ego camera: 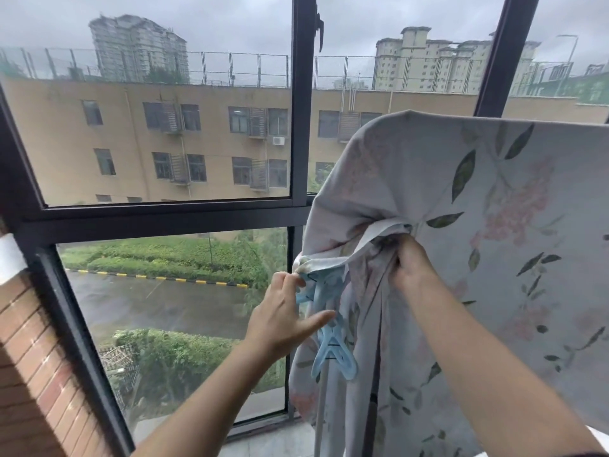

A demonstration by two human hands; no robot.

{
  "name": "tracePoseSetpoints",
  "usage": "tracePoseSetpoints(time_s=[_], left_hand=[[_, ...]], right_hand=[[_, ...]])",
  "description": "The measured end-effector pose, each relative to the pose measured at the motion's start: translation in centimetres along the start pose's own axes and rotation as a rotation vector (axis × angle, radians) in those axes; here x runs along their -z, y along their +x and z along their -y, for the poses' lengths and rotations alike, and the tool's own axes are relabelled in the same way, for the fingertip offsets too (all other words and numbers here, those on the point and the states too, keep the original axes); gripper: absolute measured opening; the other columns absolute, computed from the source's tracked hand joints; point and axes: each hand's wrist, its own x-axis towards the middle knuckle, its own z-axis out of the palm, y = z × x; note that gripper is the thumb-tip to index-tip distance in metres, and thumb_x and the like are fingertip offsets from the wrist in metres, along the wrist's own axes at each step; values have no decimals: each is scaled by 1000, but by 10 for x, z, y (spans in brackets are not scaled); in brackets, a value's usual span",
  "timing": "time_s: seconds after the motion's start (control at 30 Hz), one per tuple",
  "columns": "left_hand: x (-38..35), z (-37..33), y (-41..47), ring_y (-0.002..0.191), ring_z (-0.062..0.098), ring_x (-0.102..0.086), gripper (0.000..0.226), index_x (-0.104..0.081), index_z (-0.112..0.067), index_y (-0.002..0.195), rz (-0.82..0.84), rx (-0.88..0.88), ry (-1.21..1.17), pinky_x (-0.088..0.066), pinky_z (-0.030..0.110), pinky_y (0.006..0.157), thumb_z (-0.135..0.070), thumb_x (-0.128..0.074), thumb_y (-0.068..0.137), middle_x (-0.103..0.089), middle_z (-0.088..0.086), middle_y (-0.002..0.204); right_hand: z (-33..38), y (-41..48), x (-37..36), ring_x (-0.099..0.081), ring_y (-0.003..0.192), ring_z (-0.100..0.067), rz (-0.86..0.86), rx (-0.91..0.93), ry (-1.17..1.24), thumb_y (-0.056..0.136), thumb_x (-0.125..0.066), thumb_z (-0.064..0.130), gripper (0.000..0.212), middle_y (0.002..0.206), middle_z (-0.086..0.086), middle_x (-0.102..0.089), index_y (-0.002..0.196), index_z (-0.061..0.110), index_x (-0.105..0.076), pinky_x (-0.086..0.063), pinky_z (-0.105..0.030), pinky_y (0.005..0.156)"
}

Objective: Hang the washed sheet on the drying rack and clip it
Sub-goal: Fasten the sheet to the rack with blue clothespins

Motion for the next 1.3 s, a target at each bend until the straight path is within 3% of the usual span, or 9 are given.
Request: tracePoseSetpoints(time_s=[0.3, 0.43, 0.53, 0.63, 0.8, 0.93, 1.03, 1.17, 1.3], left_hand=[[35, 18, 8, 80, 14, -59, 29, -59, -17, 103, -106, -66, -175, -49, 30, 69, -25, -73, 79, -64, -2, 99], [67, 45, -4, 78, 20, -70, 28, -60, -29, 89, -6, -82, -418, -58, 33, 65, -10, -76, 77, -70, 2, 90], [90, 53, -18, 84, 26, -70, 25, -62, -21, 90, 130, -66, -726, -54, 25, 66, -18, -80, 73, -70, 16, 89], [109, 51, -26, 86, 27, -68, 56, -58, 0, 99, 326, -43, -1019, -56, 31, 73, -33, -86, 64, -69, 21, 98], [125, 42, -28, 87, 25, -66, 38, -59, -5, 98, 622, -114, -1378, -55, 34, 77, -18, -81, 71, -67, 17, 103], [123, 27, -20, 84, 25, -67, 44, -64, -8, 96, 516, -82, -1432, -56, 33, 73, -22, -88, 61, -69, 16, 101], [119, 12, -7, 87, 26, -68, 59, -57, -3, 104, 397, -59, -1477, -58, 35, 74, -23, -89, 59, -69, 19, 102], [109, -10, 8, 86, 29, -69, 67, -54, -2, 103, 222, 25, -1391, -58, 33, 67, -24, -91, 53, -70, 20, 101], [98, -20, 20, 90, 32, -68, 58, -55, -7, 99, 75, 85, -1346, -59, 35, 74, -26, -88, 56, -71, 16, 102]], right_hand=[[5, -18, -3, -60, 59, -21, 18, 0, 50, 48, -64, 12, 67, 81, -15, -60, 113, -4, -63, -51, -29, 53], [8, -48, -16, -56, 41, -13, 78, -6, 71, 89, -55, 11, 11, 55, -7, -59, 85, 1, -60, -49, -22, 44], [-2, -51, -22, -53, 35, -11, 110, 21, 6, 96, -43, 6, 25, 47, -5, -56, 72, 8, -50, -46, -20, 43], [-14, -56, -28, -54, 58, -14, 206, 108, -145, 99, -36, 2, 25, 64, -8, -55, 77, 7, -48, -49, -29, 63], [-14, -61, -20, -62, 88, -28, 197, 145, -202, 96, -47, 12, 13, 97, -15, -64, 93, 14, -60, -50, -48, 90], [-14, -58, -9, -61, 98, -30, 149, 176, -329, 94, -45, 6, 24, 112, -19, -63, 115, 7, -56, -51, -49, 91], [-14, -69, -8, -63, 93, -26, 245, 300, -400, 88, -39, -11, 32, 101, -12, -64, 111, 6, -54, -53, -23, 71], [-3, -95, -1, -60, 93, 2, 513, 479, -495, 80, -50, -15, 51, 101, 6, -58, 116, 21, -45, -47, -9, 74], [3, -109, 9, -40, 126, 9, 726, 442, -677, 77, -66, 44, 77, 142, 19, -39, 137, 47, -19, -35, -17, 104]])
